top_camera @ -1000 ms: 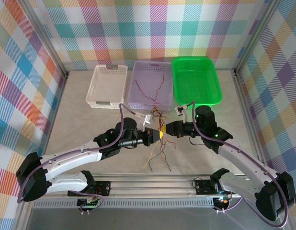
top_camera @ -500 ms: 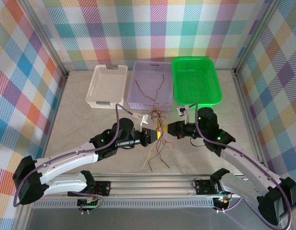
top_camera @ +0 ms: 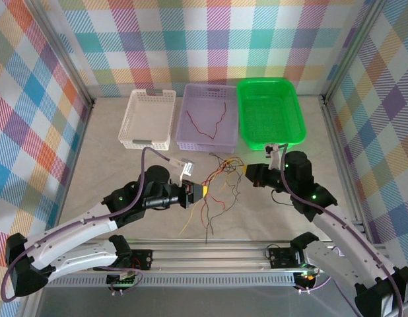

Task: Untangle the cables

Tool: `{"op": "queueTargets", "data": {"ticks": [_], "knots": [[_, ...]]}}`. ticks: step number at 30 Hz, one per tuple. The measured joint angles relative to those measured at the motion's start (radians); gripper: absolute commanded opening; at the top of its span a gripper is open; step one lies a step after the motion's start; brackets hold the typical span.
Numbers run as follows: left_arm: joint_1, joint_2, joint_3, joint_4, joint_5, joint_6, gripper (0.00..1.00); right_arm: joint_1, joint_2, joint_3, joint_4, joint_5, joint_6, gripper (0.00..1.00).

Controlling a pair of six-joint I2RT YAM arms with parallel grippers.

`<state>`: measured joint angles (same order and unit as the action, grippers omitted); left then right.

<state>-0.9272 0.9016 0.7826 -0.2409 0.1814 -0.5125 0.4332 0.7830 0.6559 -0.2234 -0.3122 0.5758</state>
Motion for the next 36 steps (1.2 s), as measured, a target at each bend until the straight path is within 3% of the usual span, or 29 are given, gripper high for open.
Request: {"op": "queueTargets", "data": {"ticks": [14,18,20,23,26,30,36], "knots": [[0.232,-0.092,0.282,-0.504,-0.09,0.211,0.0,-0.328,-0.034,0.021,-0.163,0.001,0.045,0.0],[0.267,-0.118,0.306,-0.564,-0.092,0.245,0.0,-0.372,-0.014,0.022,-0.136,-0.095,0.066,0.0],[0.269,-0.122,0.306,-0.573,-0.069,0.246,0.0,-0.37,0.008,0.014,-0.051,-0.214,0.093,0.0],[0.269,-0.117,0.3,-0.558,-0.019,0.238,0.0,-0.318,0.042,0.011,0.056,-0.332,0.111,0.22],[0.269,-0.094,0.285,-0.521,0.039,0.216,0.0,-0.193,0.046,0.019,0.097,-0.38,0.079,0.38],[0.269,-0.045,0.273,-0.455,0.112,0.181,0.0,-0.026,0.066,0.061,0.128,-0.401,0.022,0.5],[0.269,0.005,0.272,-0.391,0.155,0.139,0.0,0.133,0.122,0.068,0.196,-0.389,-0.036,0.62]]}}
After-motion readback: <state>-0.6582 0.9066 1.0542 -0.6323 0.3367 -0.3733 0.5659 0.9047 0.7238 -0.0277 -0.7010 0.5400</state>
